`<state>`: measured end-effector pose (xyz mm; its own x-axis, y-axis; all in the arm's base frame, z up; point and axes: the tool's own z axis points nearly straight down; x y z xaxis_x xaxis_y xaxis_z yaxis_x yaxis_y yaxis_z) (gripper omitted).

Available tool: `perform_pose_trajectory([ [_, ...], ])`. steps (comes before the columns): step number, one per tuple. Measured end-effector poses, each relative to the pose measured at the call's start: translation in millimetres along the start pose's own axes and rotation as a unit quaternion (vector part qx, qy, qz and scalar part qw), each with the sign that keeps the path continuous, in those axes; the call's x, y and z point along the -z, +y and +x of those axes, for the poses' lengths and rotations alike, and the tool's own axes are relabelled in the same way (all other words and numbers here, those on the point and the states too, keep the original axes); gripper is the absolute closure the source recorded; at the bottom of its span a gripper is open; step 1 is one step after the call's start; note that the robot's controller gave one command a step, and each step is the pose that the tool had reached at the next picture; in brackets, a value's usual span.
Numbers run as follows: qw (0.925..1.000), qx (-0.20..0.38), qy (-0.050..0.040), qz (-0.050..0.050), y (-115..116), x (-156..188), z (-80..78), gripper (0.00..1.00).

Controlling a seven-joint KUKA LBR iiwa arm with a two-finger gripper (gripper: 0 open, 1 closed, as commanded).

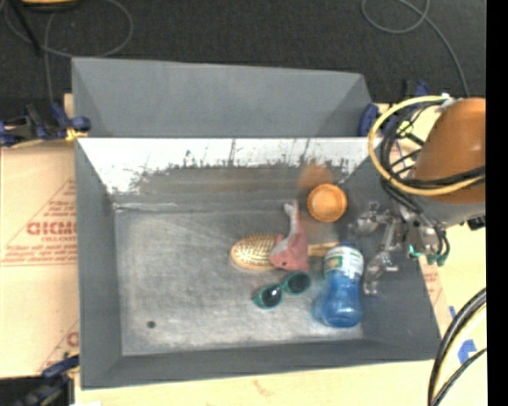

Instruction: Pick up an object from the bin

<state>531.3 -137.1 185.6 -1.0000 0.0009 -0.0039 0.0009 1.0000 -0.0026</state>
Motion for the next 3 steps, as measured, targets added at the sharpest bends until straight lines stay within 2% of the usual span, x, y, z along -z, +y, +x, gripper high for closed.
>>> perform_pose_trajectory([
  [1, 0.9880, 0.155, -0.0041, -0.004, 29.9, -111.2, -3.4, 1.00],
  [2, 0.9879, 0.155, -0.0041, -0.004, 29.5, -112.3, -3.4, 0.00],
  [3, 0.9878, 0.156, -0.0039, -0.004, 29.3, -112.3, -3.2, 0.00],
])
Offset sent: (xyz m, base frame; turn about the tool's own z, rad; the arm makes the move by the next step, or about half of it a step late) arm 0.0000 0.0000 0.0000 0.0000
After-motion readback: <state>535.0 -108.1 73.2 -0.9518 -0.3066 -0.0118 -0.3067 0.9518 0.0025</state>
